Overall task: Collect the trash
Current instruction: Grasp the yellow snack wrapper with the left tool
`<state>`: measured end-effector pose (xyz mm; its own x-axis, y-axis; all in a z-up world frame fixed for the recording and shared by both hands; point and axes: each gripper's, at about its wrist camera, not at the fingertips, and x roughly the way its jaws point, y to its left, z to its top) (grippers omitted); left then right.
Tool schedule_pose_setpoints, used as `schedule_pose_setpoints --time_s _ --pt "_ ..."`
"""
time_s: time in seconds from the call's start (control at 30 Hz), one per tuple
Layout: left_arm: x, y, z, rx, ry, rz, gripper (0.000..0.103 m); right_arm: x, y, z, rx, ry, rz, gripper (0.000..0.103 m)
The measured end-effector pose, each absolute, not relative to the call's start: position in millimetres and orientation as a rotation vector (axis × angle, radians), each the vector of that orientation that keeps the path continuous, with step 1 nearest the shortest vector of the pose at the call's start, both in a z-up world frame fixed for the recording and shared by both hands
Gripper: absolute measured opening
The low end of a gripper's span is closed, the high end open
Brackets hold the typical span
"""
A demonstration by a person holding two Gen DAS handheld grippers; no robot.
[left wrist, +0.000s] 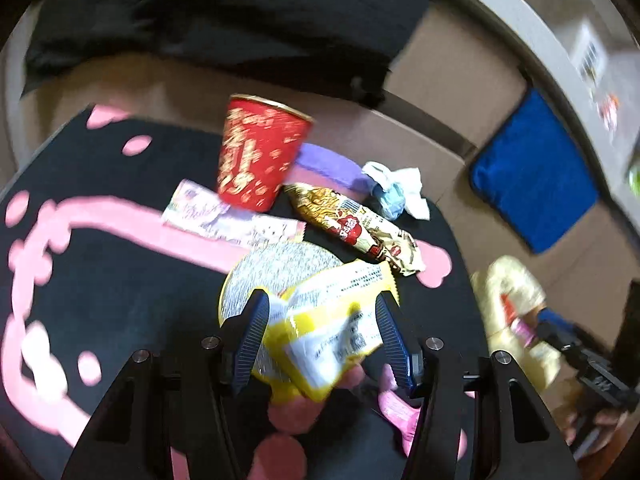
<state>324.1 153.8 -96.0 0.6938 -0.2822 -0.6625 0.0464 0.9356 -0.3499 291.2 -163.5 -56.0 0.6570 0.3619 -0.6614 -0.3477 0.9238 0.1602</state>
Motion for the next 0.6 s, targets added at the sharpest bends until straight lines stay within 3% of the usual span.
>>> schedule_pose_setpoints --time_s 0.43,0.6 --pt "336.5 128.1 -114.0 -0.198 0.877 -0.235 0.055 275.7 -169.0 -64.0 0.027 0.785 0.412 0.045" --pt "318.2 121.6 -111.9 -0.160 0.885 -0.246 0.032 273.2 -165.5 -68.2 0.039 0.792 0.434 0.045"
